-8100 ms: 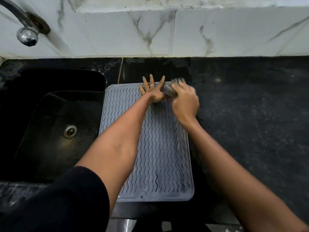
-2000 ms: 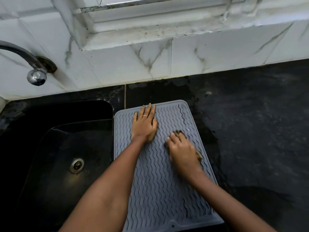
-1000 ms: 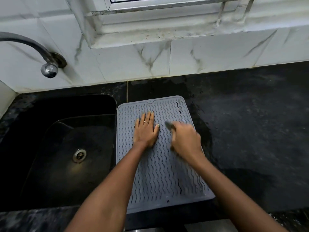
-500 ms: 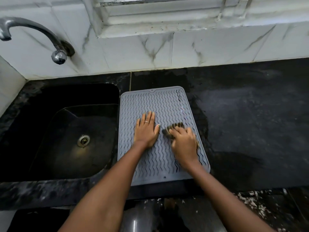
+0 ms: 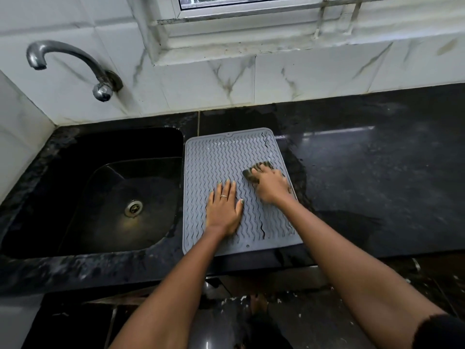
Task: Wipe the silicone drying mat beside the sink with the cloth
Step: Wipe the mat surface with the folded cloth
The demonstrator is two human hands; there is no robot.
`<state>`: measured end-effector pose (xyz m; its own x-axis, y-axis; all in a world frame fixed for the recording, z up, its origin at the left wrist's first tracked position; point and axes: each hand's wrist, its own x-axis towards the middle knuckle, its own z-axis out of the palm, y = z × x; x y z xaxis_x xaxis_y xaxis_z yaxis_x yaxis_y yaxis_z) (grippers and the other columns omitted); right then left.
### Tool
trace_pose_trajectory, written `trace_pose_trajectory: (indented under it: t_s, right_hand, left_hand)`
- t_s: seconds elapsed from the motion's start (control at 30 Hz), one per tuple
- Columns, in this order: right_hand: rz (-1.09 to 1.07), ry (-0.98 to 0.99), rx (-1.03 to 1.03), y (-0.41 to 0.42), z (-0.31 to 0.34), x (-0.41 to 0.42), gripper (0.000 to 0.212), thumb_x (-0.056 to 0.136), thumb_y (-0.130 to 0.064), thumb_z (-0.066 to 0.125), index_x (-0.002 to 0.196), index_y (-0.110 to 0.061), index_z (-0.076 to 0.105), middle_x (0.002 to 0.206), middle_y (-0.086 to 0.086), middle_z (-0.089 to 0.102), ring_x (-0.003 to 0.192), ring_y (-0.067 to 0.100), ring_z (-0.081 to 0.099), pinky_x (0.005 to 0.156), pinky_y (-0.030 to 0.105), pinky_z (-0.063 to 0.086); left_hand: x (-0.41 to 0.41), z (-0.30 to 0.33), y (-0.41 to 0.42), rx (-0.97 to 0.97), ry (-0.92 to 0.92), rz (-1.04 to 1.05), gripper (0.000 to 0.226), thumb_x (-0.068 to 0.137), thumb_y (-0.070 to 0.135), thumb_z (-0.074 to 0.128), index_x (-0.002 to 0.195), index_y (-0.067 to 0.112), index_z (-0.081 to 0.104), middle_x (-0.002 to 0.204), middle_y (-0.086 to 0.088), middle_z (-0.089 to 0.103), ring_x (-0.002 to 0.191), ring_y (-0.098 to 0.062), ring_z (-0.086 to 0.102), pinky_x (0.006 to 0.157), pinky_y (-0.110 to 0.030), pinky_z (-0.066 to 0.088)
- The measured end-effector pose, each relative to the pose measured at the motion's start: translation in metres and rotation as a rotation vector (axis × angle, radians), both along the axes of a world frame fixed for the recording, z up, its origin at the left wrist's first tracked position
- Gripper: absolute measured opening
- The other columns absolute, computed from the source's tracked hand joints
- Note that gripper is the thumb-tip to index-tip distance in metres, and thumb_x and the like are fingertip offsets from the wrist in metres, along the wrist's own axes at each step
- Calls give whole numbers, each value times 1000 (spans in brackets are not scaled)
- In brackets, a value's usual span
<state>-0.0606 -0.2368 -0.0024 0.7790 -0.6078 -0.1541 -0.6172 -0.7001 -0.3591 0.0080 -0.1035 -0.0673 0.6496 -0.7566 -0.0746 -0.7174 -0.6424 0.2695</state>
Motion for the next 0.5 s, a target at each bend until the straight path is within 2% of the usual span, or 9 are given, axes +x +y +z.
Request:
trace_pose_trajectory:
  t_s: [0.07,0.13,0.3,0.5]
  right_hand:
    - [31,36,-99,9,-18,-15,58,90,-5,48,145,-21,34,155,9,27,138,40,23,112,57,21]
    - [37,-46,-188,23,-29,-39,55,89,-5,51,141,-22,40,151,8,36,133,38,32,108,59,27]
    - [5,-151,-231,57,-38,-96,52,83,-2,54,130,-25,55,138,2,53,116,30,46,93,48,39]
    - [-62,-294,-283,90,-36,-132,46,66,8,65,103,-19,73,110,4,71,94,30,60,76,49,47]
  left_hand:
    - [-4,-1,3,-5,1,-4,60,101,44,19,153,20,-1,162,-2,-1,149,-19,-6,119,-38,-5]
    - [-6,-1,5,-4,7,0,60,101,43,19,153,20,-2,162,-2,-2,149,-19,-6,119,-38,-4]
    - [-9,2,4,17,17,8,60,102,42,19,153,19,-3,162,-2,-4,149,-21,-8,119,-39,-5]
    - [-23,3,12,28,12,4,61,102,43,19,153,17,-3,162,-3,-5,149,-22,-8,119,-40,-5]
